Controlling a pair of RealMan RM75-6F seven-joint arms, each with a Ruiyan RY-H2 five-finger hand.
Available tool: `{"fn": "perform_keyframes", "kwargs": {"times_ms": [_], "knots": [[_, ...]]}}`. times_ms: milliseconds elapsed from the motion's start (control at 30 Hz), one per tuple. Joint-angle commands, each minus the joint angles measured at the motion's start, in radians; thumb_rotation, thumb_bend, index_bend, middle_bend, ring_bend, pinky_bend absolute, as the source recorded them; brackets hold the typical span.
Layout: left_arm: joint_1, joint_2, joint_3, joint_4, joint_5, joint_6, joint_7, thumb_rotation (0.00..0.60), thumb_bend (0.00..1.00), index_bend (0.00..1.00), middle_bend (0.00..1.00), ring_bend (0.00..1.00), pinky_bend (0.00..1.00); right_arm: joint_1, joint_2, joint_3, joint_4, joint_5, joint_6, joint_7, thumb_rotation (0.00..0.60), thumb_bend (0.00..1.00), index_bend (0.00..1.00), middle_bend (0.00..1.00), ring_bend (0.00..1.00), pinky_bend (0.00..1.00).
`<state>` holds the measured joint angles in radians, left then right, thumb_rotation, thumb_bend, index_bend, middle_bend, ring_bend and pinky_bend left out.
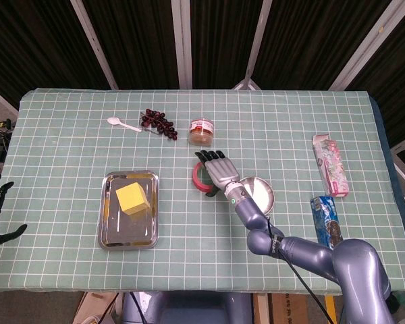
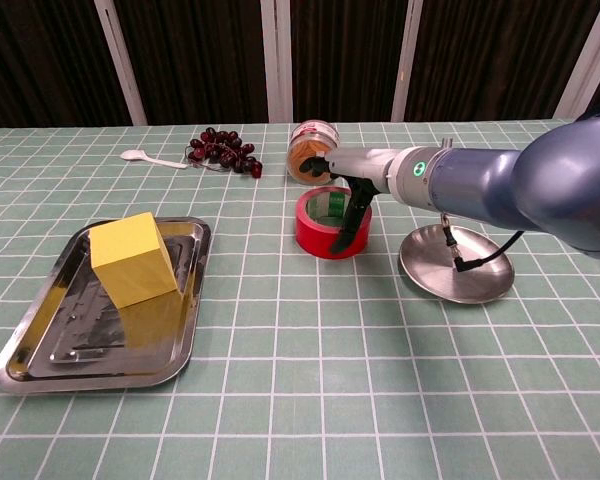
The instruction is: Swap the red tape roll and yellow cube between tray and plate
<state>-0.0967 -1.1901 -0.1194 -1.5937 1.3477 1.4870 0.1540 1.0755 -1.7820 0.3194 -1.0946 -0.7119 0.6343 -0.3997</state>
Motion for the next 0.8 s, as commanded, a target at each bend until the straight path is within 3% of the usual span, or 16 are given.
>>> {"fn": "perform_keyframes", "kwargs": {"times_ms": [33, 200, 300, 333, 400, 500, 600, 667, 800], "knots": [[0.001, 0.003, -0.008, -0.004, -0.009, 0.005, -0.01, 0.6, 0.01, 0.15, 0.0, 0.0, 0.02, -0.042, 0.068, 0.014, -0.111, -0.053, 0.077, 0.072, 0.6, 0.0, 0.0, 0.0, 0.0, 0.0], [-0.004, 0.005, -0.011, -0.009, -0.001, 0.002, -0.027, 0.6, 0.0, 0.14, 0.0, 0.0, 0.02, -0.139, 0.274, -0.014, -0.376, -0.082, 0.212, 0.028, 0.6, 0.0, 0.0, 0.0, 0.0, 0.0], [-0.025, 0.018, -0.011, -0.029, 0.005, -0.029, -0.017, 0.6, 0.0, 0.14, 0.0, 0.0, 0.02, -0.26, 0.448, -0.06, -0.608, -0.14, 0.363, 0.01, 0.6, 0.0, 0.0, 0.0, 0.0, 0.0], [-0.073, 0.035, -0.021, -0.06, 0.013, -0.093, -0.005, 0.6, 0.0, 0.14, 0.0, 0.0, 0.02, -0.385, 0.562, -0.135, -0.743, -0.196, 0.477, 0.018, 0.6, 0.0, 0.0, 0.0, 0.0, 0.0], [-0.122, 0.072, -0.038, -0.102, -0.03, -0.185, 0.019, 0.6, 0.0, 0.14, 0.0, 0.0, 0.03, -0.499, 0.678, -0.227, -0.876, -0.324, 0.545, 0.074, 0.6, 0.0, 0.0, 0.0, 0.0, 0.0], [-0.192, 0.109, -0.062, -0.151, -0.073, -0.295, 0.048, 0.6, 0.0, 0.14, 0.0, 0.0, 0.03, -0.614, 0.77, -0.337, -0.919, -0.471, 0.581, 0.181, 0.6, 0.0, 0.0, 0.0, 0.0, 0.0], [-0.276, 0.129, -0.086, -0.208, -0.11, -0.398, 0.112, 0.6, 0.0, 0.14, 0.0, 0.0, 0.03, -0.731, 0.812, -0.441, -0.886, -0.608, 0.648, 0.271, 0.6, 0.0, 0.0, 0.0, 0.0, 0.0], [-0.323, 0.133, -0.097, -0.245, -0.16, -0.453, 0.162, 0.6, 0.0, 0.13, 0.0, 0.0, 0.03, -0.779, 0.812, -0.469, -0.85, -0.669, 0.687, 0.312, 0.6, 0.0, 0.0, 0.0, 0.0, 0.0], [-0.387, 0.117, -0.098, -0.294, -0.254, -0.496, 0.272, 0.6, 0.0, 0.13, 0.0, 0.0, 0.03, -0.814, 0.806, -0.477, -0.808, -0.708, 0.707, 0.357, 0.6, 0.0, 0.0, 0.0, 0.0, 0.0]]}}
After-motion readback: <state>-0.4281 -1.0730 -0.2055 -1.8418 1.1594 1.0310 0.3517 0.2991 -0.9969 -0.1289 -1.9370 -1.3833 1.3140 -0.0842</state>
